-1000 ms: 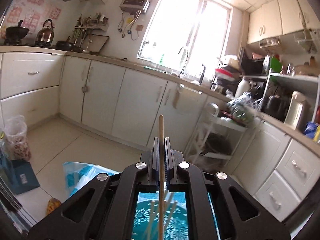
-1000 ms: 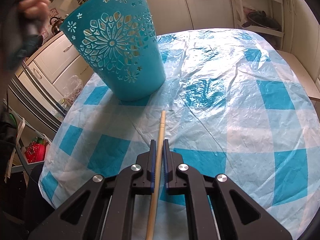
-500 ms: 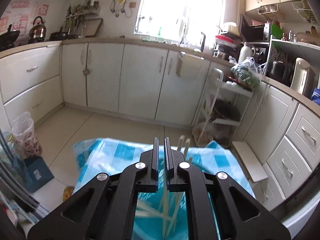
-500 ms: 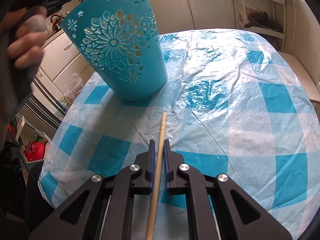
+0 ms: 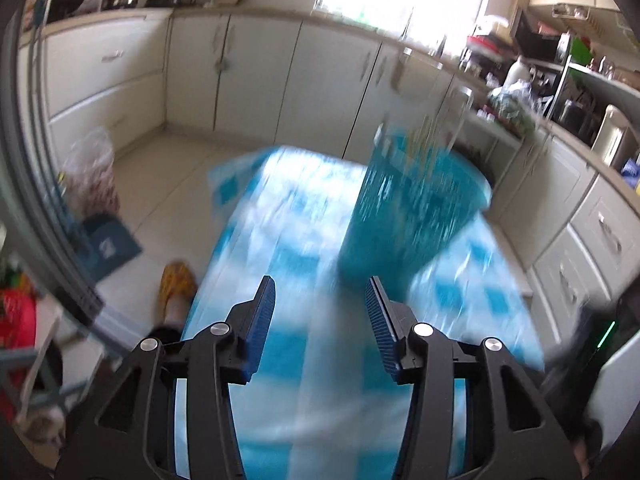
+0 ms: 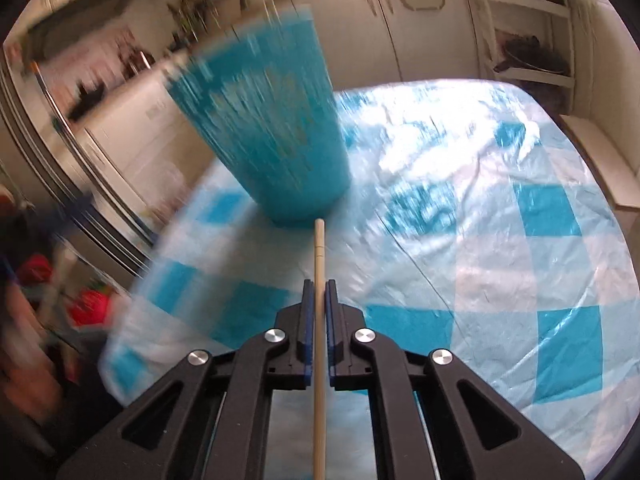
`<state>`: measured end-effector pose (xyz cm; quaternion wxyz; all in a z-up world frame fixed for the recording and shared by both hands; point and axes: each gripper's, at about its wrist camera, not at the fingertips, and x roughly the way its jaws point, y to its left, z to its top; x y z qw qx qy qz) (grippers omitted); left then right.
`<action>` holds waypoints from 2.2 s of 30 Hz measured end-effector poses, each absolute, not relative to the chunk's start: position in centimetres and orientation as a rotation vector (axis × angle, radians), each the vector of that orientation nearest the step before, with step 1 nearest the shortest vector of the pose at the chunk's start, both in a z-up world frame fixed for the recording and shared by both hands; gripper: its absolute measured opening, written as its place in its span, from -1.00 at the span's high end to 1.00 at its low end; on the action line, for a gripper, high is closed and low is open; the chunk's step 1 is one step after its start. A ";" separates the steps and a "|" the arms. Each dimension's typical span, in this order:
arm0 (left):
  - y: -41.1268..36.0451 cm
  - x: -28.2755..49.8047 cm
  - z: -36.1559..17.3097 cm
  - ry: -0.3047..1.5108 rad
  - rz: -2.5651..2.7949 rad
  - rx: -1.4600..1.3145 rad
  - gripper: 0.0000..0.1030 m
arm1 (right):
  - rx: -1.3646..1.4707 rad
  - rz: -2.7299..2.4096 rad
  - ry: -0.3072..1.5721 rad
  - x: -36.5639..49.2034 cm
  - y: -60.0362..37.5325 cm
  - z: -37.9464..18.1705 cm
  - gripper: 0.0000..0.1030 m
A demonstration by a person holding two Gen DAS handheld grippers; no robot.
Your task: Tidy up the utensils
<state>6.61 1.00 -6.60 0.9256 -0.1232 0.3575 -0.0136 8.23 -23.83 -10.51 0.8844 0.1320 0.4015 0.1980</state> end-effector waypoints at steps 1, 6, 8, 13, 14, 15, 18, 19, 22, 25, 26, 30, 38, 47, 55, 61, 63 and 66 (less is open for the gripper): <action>1.3 5.4 -7.6 0.760 -0.023 -0.241 0.13 | 0.315 0.430 0.798 7.9 -24.2 -9.2 0.88; 1.7 2.3 -10.4 0.835 -0.032 -0.204 0.13 | 0.436 0.484 0.611 8.4 -25.0 -2.0 0.88; 1.5 1.8 -10.7 0.842 -0.044 -0.202 0.13 | 0.439 0.495 0.538 9.5 -24.2 0.9 0.88; 0.3 1.9 -8.9 0.796 -0.082 -0.198 0.13 | 0.392 0.502 0.365 13.3 -21.9 7.4 0.88; 0.0 1.8 -8.6 0.784 -0.090 -0.191 0.13 | 0.375 0.491 0.338 14.2 -21.3 8.2 0.88; -0.2 1.9 -8.3 0.777 -0.100 -0.190 0.13 | 0.366 0.480 0.314 15.3 -20.6 8.8 0.88; -0.6 2.3 -7.9 0.774 -0.120 -0.200 0.13 | 0.324 0.433 0.273 16.6 -19.9 9.1 0.88; -0.8 2.5 -7.8 0.774 -0.122 -0.201 0.13 | 0.290 0.404 0.262 17.2 -19.3 8.7 0.88; -0.7 3.2 -7.8 0.782 -0.120 -0.218 0.12 | 0.215 0.333 0.278 18.7 -18.6 6.0 0.88; -0.5 3.8 -7.6 0.785 -0.114 -0.233 0.12 | 0.159 0.294 0.339 19.8 -18.0 2.4 0.88; -0.5 4.0 -7.5 0.784 -0.112 -0.236 0.11 | 0.151 0.289 0.368 20.0 -18.0 1.2 0.88; -0.7 4.1 -7.0 0.783 -0.111 -0.235 0.06 | 0.138 0.296 0.448 19.0 -18.3 -1.0 0.88; -1.8 2.5 -4.9 0.753 -0.120 -0.213 -0.29 | 0.168 0.320 0.475 11.8 -20.3 0.8 0.28; -2.9 -2.1 -1.1 0.663 -0.113 -0.179 -0.85 | 0.237 0.161 0.495 -0.3 -22.2 3.6 -0.81; -2.1 -6.5 2.1 0.639 -0.082 -0.163 -0.85 | 0.206 0.077 0.466 -7.7 -21.8 6.7 -0.85; -0.3 -10.7 4.8 0.546 -0.020 -0.203 -0.85 | 0.251 0.067 0.436 -12.9 -20.6 6.7 -0.85; -0.3 -11.6 5.3 0.535 -0.008 -0.173 -0.85 | 0.254 0.075 0.440 -13.9 -19.9 6.5 -0.85; -0.5 -12.6 5.9 0.533 -0.002 -0.123 -0.85 | 0.251 0.071 0.427 -14.7 -19.5 6.7 -0.85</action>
